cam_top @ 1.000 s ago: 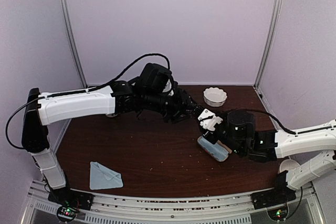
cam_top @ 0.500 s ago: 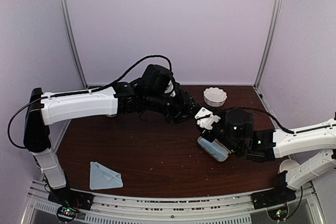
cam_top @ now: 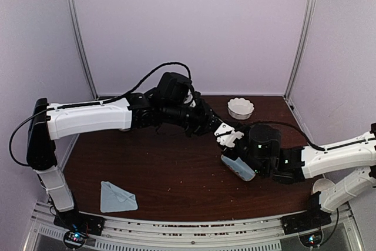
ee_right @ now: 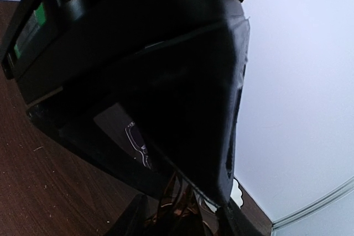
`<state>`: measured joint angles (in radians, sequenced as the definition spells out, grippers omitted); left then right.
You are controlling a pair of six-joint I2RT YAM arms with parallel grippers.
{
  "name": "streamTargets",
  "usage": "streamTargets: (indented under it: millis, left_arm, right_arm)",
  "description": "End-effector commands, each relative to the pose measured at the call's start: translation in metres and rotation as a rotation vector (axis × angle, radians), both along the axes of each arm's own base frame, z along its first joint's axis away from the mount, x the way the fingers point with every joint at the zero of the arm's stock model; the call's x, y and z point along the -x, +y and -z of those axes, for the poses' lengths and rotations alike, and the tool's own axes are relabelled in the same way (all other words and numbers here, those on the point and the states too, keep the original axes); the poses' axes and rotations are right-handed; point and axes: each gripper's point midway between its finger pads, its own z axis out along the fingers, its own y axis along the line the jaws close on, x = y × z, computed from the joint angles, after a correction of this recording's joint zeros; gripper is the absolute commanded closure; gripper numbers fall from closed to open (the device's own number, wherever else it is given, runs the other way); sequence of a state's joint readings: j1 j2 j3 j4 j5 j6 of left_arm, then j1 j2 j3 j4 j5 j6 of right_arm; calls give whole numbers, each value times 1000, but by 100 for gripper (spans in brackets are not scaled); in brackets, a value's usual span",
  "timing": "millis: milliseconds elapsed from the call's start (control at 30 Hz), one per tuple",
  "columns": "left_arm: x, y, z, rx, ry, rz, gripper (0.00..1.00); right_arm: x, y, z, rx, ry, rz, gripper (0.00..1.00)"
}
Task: Organize the sunglasses
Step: Pass from the left arm to the right
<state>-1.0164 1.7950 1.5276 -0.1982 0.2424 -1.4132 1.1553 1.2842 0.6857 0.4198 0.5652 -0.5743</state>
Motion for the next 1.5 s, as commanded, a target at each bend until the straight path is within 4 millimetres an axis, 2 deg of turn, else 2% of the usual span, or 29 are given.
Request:
streamTargets:
  millis: [0, 100, 367, 567, 733, 800, 1133, 1300, 1433, 1467]
  left_arm:
    - [2, -11, -4, 63, 8, 35, 69]
    - [3, -12, -5, 70, 9, 43, 70]
    - [5, -14, -7, 82, 3, 60, 94]
    - [6, -14, -9, 87, -2, 68, 100]
    - [6, -13, -8, 87, -9, 63, 100]
    - [5, -12, -9, 84, -20, 57, 100]
    - [0, -5, -10, 62, -58, 29, 100]
    - [-1, -2, -6, 47, -63, 17, 100]
    - [-1, 1, 0, 31, -57, 8, 100]
    - [-1, 1, 2, 27, -56, 5, 100]
  right_arm:
    - [0, 4, -19, -39, -48, 8, 72]
    - [1, 4, -19, -39, -54, 9, 72]
    - [1, 3, -21, -38, -65, 20, 72]
    - [1, 1, -19, -40, -65, 34, 66]
    - [2, -2, -19, -71, -56, 48, 46]
    - [2, -4, -18, -83, -47, 57, 41]
    - [4, -17, -10, -129, 16, 90, 28]
    - [5, -31, -2, -155, 60, 138, 17]
    - [8, -46, 1, -189, 89, 172, 14]
    - [9, -49, 2, -198, 94, 175, 9]
